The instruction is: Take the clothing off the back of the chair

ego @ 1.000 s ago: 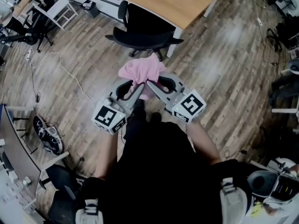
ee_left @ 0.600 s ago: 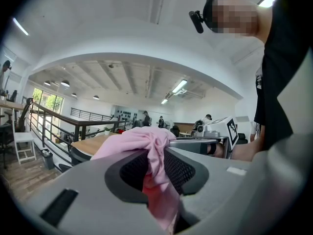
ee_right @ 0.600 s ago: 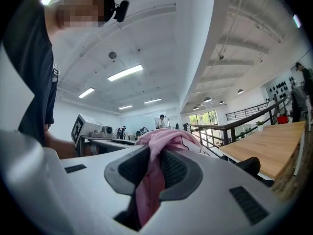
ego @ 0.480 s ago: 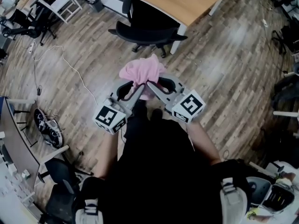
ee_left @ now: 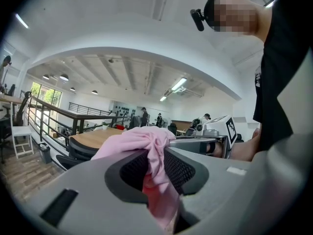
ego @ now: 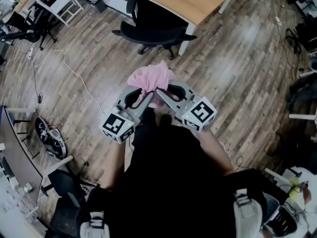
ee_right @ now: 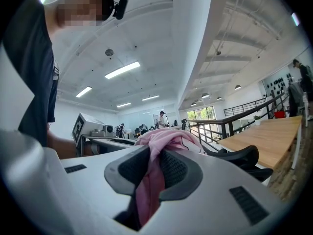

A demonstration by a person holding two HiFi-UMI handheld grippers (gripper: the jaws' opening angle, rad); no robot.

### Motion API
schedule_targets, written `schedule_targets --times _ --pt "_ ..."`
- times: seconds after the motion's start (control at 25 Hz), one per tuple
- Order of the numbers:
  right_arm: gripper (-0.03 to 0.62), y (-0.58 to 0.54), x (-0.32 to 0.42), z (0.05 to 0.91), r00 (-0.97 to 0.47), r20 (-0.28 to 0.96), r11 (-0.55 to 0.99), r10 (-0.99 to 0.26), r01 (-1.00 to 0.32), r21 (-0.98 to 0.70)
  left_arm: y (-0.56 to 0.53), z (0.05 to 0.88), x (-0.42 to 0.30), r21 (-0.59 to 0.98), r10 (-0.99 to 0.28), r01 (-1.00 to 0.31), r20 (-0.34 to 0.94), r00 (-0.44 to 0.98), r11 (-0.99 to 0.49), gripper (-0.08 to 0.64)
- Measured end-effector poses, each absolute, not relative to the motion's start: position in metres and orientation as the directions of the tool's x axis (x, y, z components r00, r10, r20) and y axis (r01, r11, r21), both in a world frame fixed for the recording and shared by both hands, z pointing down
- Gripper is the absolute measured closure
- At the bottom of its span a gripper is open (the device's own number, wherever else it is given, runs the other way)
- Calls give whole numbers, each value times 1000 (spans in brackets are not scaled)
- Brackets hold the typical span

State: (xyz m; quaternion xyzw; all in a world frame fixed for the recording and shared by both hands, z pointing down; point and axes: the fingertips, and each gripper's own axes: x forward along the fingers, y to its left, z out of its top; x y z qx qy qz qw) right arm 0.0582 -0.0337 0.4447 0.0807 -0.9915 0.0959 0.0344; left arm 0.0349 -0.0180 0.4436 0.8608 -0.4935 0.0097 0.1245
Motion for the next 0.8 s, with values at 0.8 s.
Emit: schedule_targets --times 0.8 --pt "534 -25 49 449 -988 94 982 -122 -135 -136 -8 448 27 214 -847 -854 155 509 -474 462"
